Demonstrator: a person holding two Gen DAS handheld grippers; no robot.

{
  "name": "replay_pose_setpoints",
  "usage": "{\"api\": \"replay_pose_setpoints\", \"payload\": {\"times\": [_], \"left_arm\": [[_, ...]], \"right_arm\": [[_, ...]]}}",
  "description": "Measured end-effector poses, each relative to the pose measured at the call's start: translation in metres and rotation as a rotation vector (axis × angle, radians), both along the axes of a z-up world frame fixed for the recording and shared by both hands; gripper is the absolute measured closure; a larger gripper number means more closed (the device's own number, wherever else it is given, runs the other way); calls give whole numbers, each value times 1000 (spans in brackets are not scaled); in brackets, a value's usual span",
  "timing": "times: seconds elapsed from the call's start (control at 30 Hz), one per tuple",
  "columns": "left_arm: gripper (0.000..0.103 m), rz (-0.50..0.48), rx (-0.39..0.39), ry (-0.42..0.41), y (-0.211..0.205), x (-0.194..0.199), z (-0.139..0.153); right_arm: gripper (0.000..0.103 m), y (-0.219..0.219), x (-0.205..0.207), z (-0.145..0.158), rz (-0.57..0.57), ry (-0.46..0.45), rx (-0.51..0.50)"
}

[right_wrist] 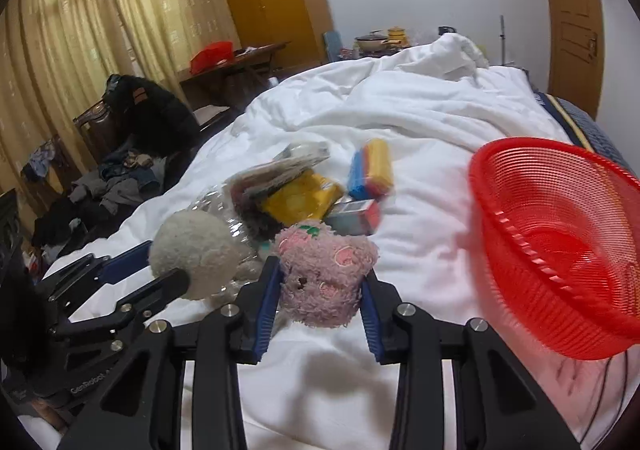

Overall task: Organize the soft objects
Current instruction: 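Grasp the grey felt ball with the left tool while the right tool grasps the pink bear, then carry the ball and bear into the red basket and open both tools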

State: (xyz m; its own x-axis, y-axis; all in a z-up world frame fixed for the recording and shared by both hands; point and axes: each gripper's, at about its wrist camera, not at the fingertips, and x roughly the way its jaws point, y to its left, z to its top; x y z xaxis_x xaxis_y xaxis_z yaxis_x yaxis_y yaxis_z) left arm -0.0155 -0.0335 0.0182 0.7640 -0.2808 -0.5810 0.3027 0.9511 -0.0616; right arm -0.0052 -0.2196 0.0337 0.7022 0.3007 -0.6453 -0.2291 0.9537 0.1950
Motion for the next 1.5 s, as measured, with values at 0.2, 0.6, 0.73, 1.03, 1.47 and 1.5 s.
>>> {"api": "replay_pose_setpoints", "payload": {"times": [0.2,0.6,0.73,1.03,1.47,1.5], "left_arm": [[51,-46,-8,14,-16,16,15],[51,-242,-26,175,-150,85,45],[51,-277,17,177,-189,86,40],[51,-310,53,250,-249,92,9],[47,-294,151,272,-271,107,-35],[43,-297,146,270,-271,106,-35]], "right_arm": [[67,-72,16,25,-173,-28,21],[66,-202,34,-21,-477,241,-113],[66,-192,25,-50,-398,354,-40],[66,-198,20,-53,-447,317,-132],[61,-188,17,-65,-425,331,-162],[61,-187,16,-65,-428,328,-167]]}}
